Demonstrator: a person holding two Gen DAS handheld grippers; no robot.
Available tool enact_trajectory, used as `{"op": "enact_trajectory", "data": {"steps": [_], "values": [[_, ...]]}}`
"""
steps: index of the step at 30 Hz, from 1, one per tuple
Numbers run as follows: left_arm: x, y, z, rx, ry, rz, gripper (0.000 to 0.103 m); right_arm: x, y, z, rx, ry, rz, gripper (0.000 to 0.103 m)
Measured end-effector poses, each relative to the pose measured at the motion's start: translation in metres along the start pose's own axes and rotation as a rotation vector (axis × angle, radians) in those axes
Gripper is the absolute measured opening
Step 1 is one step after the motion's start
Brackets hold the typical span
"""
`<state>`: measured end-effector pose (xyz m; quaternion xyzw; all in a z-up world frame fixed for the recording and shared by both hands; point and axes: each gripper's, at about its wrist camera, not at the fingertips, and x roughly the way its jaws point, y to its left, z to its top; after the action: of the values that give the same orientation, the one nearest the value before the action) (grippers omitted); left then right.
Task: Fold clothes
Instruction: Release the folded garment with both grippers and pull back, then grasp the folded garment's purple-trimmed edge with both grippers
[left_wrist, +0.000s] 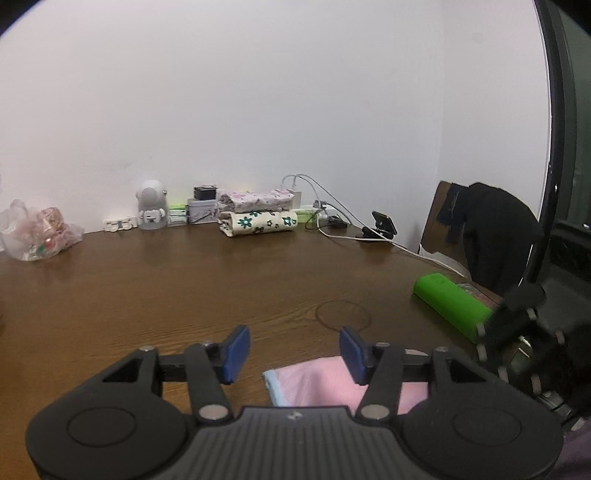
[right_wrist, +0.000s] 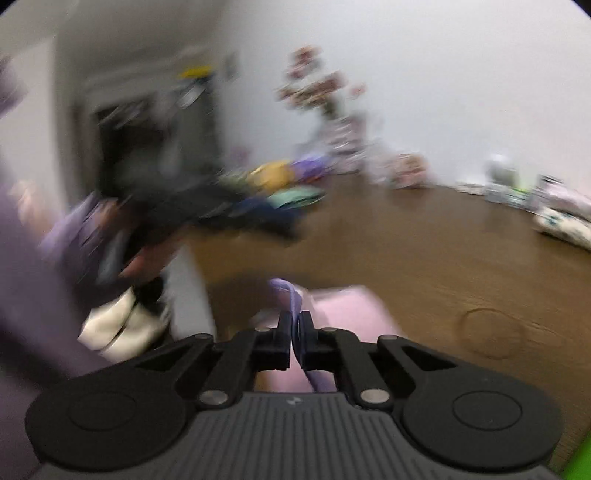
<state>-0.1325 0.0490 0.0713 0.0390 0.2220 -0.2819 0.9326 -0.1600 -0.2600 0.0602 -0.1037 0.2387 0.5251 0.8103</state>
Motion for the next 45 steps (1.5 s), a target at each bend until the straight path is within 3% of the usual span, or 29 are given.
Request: {"op": "enact_trajectory", "data": {"steps": [1, 3, 5, 6, 11, 13, 15, 17, 19, 20, 21, 24, 28, 34, 38, 45], "values": [[0.006, -0.002, 0.0, 0.01, 0.01, -0.005, 0.059, 0.005, 0.004, -0.004, -0.019, 0.059, -0.002, 0.006], [0.018, -0.011, -0.006, 0.04, 0.057, -0.023, 0.06, 0.011, 0.009, -0.013, -0.046, 0.146, -0.068, 0.025], [0.029, -0.017, -0.016, 0.078, 0.12, -0.029, 0.059, 0.0, 0.01, -0.016, -0.015, 0.118, -0.1, 0.045], [0.031, -0.018, -0.022, 0.083, 0.14, -0.032, 0.059, -0.008, 0.011, -0.016, 0.001, 0.086, -0.109, 0.048], [0.029, -0.012, -0.041, -0.005, 0.173, -0.044, 0.059, -0.025, 0.003, -0.011, 0.101, -0.056, -0.155, 0.049], [0.024, -0.009, -0.044, -0.021, 0.163, -0.023, 0.06, -0.006, -0.007, -0.009, 0.155, -0.03, -0.21, 0.049], [0.02, -0.002, -0.044, -0.045, 0.152, 0.015, 0.06, 0.019, -0.01, -0.008, 0.14, 0.056, -0.29, 0.05], [0.014, 0.003, -0.041, -0.081, 0.146, 0.013, 0.06, 0.028, -0.006, -0.008, 0.11, 0.056, -0.329, 0.053], [0.007, 0.005, -0.038, -0.104, 0.119, -0.015, 0.068, 0.026, -0.008, -0.005, 0.128, 0.027, -0.345, 0.058], [0.004, 0.005, -0.036, -0.109, 0.105, -0.032, 0.077, 0.023, -0.01, -0.005, 0.138, 0.016, -0.354, 0.059], [0.004, 0.002, -0.037, -0.096, 0.097, -0.04, 0.081, 0.02, -0.012, -0.005, 0.147, 0.008, -0.361, 0.059], [0.008, -0.011, -0.043, -0.036, 0.113, -0.071, 0.08, 0.017, -0.013, -0.005, 0.152, 0.004, -0.373, 0.065], [0.02, -0.023, -0.054, 0.038, 0.181, -0.044, 0.079, 0.019, -0.007, -0.006, 0.137, 0.019, -0.381, 0.069], [0.014, -0.016, -0.059, -0.022, 0.203, -0.075, 0.076, 0.021, 0.002, -0.007, 0.115, 0.041, -0.392, 0.071], [0.001, -0.003, -0.05, -0.078, 0.151, -0.128, 0.077, 0.014, 0.001, -0.007, 0.178, 0.033, -0.377, 0.072], [0.019, 0.001, -0.054, -0.082, 0.206, -0.11, 0.076, 0.021, 0.006, -0.018, 0.24, 0.079, -0.398, 0.071]]}}
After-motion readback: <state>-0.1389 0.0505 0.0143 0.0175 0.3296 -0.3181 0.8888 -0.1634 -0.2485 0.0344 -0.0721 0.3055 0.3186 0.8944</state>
